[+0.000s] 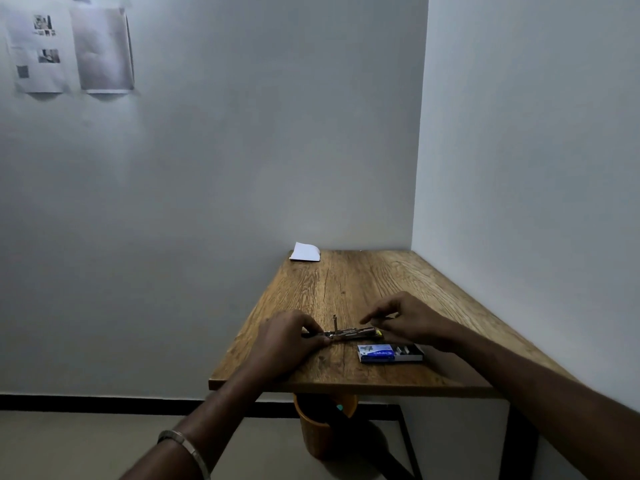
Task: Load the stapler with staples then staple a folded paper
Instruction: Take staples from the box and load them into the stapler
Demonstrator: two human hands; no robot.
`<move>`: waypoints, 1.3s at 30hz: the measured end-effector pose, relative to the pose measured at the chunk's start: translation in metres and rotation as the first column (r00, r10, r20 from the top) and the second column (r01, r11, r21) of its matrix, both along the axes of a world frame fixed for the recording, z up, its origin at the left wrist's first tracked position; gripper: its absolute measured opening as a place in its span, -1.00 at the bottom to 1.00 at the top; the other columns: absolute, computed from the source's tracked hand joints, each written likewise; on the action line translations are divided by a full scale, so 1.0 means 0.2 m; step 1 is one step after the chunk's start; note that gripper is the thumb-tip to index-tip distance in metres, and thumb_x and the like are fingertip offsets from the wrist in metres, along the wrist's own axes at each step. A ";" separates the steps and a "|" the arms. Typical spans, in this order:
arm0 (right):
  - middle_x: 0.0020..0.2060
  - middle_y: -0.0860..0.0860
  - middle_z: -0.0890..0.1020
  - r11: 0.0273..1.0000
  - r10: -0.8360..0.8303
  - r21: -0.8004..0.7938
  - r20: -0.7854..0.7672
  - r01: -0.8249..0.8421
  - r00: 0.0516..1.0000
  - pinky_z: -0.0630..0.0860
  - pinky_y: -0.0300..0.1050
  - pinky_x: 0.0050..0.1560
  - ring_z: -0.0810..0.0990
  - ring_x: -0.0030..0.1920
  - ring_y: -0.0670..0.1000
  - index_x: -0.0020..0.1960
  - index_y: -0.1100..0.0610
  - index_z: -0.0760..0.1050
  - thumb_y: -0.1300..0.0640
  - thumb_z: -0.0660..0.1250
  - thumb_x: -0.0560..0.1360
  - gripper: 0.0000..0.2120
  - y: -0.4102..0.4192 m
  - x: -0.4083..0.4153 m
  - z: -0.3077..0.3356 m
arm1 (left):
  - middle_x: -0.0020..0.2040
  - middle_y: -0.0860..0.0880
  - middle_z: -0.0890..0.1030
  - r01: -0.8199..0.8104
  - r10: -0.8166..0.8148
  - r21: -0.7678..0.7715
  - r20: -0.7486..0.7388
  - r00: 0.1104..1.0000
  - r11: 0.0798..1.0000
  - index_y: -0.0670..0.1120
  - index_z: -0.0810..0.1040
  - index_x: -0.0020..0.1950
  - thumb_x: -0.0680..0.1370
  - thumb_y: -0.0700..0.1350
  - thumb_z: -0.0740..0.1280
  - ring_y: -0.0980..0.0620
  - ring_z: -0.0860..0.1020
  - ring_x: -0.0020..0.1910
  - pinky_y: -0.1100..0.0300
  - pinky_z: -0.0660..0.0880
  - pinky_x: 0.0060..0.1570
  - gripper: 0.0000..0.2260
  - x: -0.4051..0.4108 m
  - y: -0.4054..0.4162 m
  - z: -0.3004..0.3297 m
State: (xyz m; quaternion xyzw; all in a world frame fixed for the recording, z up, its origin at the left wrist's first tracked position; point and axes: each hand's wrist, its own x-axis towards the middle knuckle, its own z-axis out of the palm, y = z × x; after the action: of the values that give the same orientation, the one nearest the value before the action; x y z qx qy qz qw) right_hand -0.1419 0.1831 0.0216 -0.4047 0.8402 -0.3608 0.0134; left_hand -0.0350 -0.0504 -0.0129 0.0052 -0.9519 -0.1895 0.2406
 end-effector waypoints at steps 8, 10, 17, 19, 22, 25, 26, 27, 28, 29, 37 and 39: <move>0.03 -0.05 0.72 0.997 0.075 0.029 -0.301 -0.069 0.951 0.44 -0.46 -0.13 0.58 -0.11 -0.33 0.11 0.07 0.67 0.16 0.47 0.48 -0.80 -0.19 0.09 0.12 | -0.01 0.17 0.64 0.006 -0.007 0.003 0.013 1.000 1.000 0.11 0.67 0.02 0.47 0.15 0.43 0.20 0.51 -0.05 -0.03 0.53 0.08 -0.80 0.00 0.01 0.00; 0.03 -0.03 0.72 0.989 0.126 0.118 -0.347 -0.090 0.929 0.43 -0.44 -0.15 0.59 -0.08 -0.25 0.13 0.07 0.67 0.15 0.47 0.48 -0.77 -0.25 0.11 0.13 | 0.00 0.16 0.64 0.010 -0.010 -0.011 0.008 1.000 1.000 0.11 0.67 0.03 0.47 0.14 0.43 0.21 0.50 -0.06 -0.02 0.54 0.07 -0.79 0.01 0.01 0.01; -0.01 0.06 0.73 0.981 0.117 0.188 -0.372 -0.049 0.921 0.45 -0.48 -0.22 0.63 -0.15 -0.22 0.07 0.20 0.68 0.25 0.47 0.47 -0.82 -0.28 0.11 0.10 | 0.01 0.15 0.65 0.008 -0.008 -0.042 -0.007 1.000 0.999 0.10 0.67 0.04 0.47 0.17 0.42 0.20 0.51 -0.07 0.04 0.53 0.01 -0.77 0.01 0.00 0.00; -0.04 0.05 0.73 0.985 0.099 0.166 -0.353 -0.042 0.930 0.48 -0.49 -0.22 0.59 -0.21 -0.28 0.04 0.19 0.69 0.24 0.49 0.46 -0.84 -0.26 0.10 0.10 | -0.01 0.15 0.65 0.007 -0.007 -0.037 -0.018 1.000 0.999 0.10 0.68 0.03 0.46 0.17 0.43 0.21 0.50 -0.10 0.06 0.53 -0.02 -0.77 0.01 0.00 0.00; -0.06 0.02 0.74 0.991 0.045 0.134 -0.290 -0.005 0.956 0.52 -0.49 -0.20 0.63 -0.20 -0.27 0.02 0.19 0.69 0.24 0.50 0.44 -0.85 -0.21 0.07 0.08 | -0.04 0.15 0.65 -0.004 0.003 -0.025 -0.026 1.000 1.000 0.10 0.69 0.01 0.45 0.18 0.44 0.21 0.51 -0.11 0.04 0.53 -0.03 -0.77 0.01 0.00 0.00; -0.11 -0.02 0.74 0.992 -0.006 0.122 -0.233 0.035 0.973 0.55 -0.42 -0.21 0.66 -0.22 -0.25 -0.02 0.14 0.70 0.22 0.52 0.43 -0.87 -0.17 0.04 0.04 | -0.03 0.16 0.65 -0.009 0.009 -0.010 -0.016 1.000 1.000 0.11 0.69 0.00 0.44 0.18 0.44 0.17 0.52 -0.07 -0.02 0.53 0.02 -0.78 0.00 0.00 0.00; -0.13 -0.03 0.74 0.992 -0.023 0.114 -0.205 0.047 0.978 0.56 -0.40 -0.22 0.67 -0.22 -0.23 -0.03 0.13 0.70 0.22 0.52 0.43 -0.88 -0.17 0.04 0.03 | -0.03 0.17 0.64 -0.012 0.012 -0.006 -0.015 1.000 1.000 0.12 0.69 -0.01 0.44 0.18 0.44 0.16 0.52 -0.06 -0.03 0.52 0.04 -0.79 0.00 0.00 0.00; -0.15 -0.06 0.74 0.993 -0.042 0.103 -0.176 0.060 0.984 0.56 -0.39 -0.23 0.68 -0.21 -0.22 -0.04 0.13 0.70 0.22 0.51 0.43 -0.89 -0.17 0.03 0.02 | -0.03 0.17 0.64 -0.014 0.014 -0.004 -0.015 1.000 1.000 0.12 0.69 -0.01 0.44 0.18 0.44 0.16 0.52 -0.06 -0.04 0.52 0.04 -0.79 0.00 0.00 0.00; -0.18 -0.09 0.72 0.993 -0.058 0.091 -0.147 0.072 0.987 0.56 -0.39 -0.24 0.68 -0.21 -0.21 -0.06 0.12 0.70 0.22 0.51 0.44 -0.91 -0.17 0.03 0.01 | -0.04 0.17 0.64 -0.016 0.016 -0.004 -0.017 1.000 1.000 0.12 0.69 -0.01 0.45 0.18 0.44 0.17 0.52 -0.06 -0.04 0.52 0.04 -0.79 0.00 0.00 0.00; -0.21 -0.12 0.71 0.993 -0.071 0.082 -0.122 0.082 0.990 0.56 -0.39 -0.25 0.68 -0.22 -0.22 -0.07 0.11 0.70 0.23 0.50 0.44 -0.92 -0.17 0.02 0.00 | -0.04 0.17 0.64 -0.016 0.016 -0.005 -0.018 1.000 1.000 0.12 0.69 -0.01 0.45 0.18 0.44 0.17 0.52 -0.06 -0.04 0.52 0.03 -0.79 0.00 0.00 0.00; -0.26 -0.11 0.72 0.995 -0.074 0.064 -0.020 0.075 0.997 0.61 -0.28 -0.16 0.70 -0.22 -0.19 -0.16 0.06 0.70 0.20 0.52 0.42 -0.94 -0.16 0.01 -0.01 | -0.03 0.16 0.65 -0.011 0.011 -0.009 -0.027 1.000 1.000 0.11 0.69 0.00 0.44 0.18 0.44 0.20 0.52 -0.08 0.05 0.53 -0.03 -0.77 0.00 0.00 -0.01; -0.19 -0.07 0.73 0.995 -0.061 0.084 -0.018 0.062 0.998 0.65 -0.19 -0.07 0.71 -0.15 -0.14 -0.12 0.10 0.70 0.21 0.51 0.43 -0.94 -0.15 0.03 0.00 | -0.03 0.16 0.65 -0.011 0.011 -0.014 -0.026 1.000 1.000 0.10 0.69 0.00 0.44 0.18 0.44 0.19 0.52 -0.08 0.04 0.52 -0.01 -0.77 0.00 0.00 0.00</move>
State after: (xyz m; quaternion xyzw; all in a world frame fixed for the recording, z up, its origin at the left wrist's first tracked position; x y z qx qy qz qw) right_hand -0.1364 0.1522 0.0219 -0.3804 0.8668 -0.3221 0.0131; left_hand -0.0346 -0.0507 -0.0134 0.0063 -0.9500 -0.1816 0.2540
